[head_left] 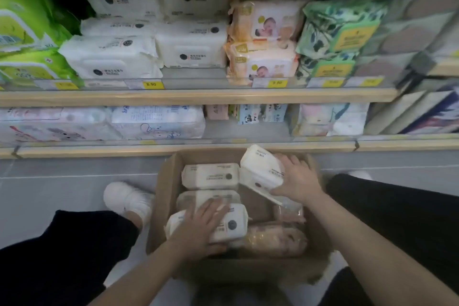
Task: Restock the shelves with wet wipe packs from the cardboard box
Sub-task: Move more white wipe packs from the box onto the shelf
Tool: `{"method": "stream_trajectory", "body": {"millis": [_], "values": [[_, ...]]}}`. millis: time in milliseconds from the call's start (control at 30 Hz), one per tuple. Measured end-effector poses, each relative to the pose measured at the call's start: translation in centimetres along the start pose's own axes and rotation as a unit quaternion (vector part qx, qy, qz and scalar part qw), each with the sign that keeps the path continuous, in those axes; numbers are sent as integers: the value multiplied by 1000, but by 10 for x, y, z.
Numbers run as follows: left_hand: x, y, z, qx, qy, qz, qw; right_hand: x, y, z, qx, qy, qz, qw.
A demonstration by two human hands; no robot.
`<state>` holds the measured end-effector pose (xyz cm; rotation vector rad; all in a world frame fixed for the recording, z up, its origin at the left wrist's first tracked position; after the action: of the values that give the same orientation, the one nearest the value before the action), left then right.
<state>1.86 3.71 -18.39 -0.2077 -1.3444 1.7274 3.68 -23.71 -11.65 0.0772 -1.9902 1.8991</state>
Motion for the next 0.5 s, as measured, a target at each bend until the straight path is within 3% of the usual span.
{"method": "stream_trajectory", "body": {"millis": [100, 267, 500], "values": [[-15, -12, -9, -36, -29, -42, 998, 13, 7, 14, -22, 26, -18, 999], [-28, -33, -7, -4, -49, -78, 996, 14, 4, 19, -34, 20, -22, 999], [-27, -97, 1, 12, -58, -14, 998, -2, -64, 9, -76, -19, 54, 995]]}}
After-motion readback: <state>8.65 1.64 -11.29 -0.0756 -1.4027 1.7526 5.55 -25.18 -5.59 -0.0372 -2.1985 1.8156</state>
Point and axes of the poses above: each hand's wrist, its own x-axis away from the middle knuckle, its own y-axis out of the palm, z = x × y, the point moved 4 cm from there along -x, towards the middle knuckle, and after that the axes turned 11 degrees about x, right-handed, at the moved point
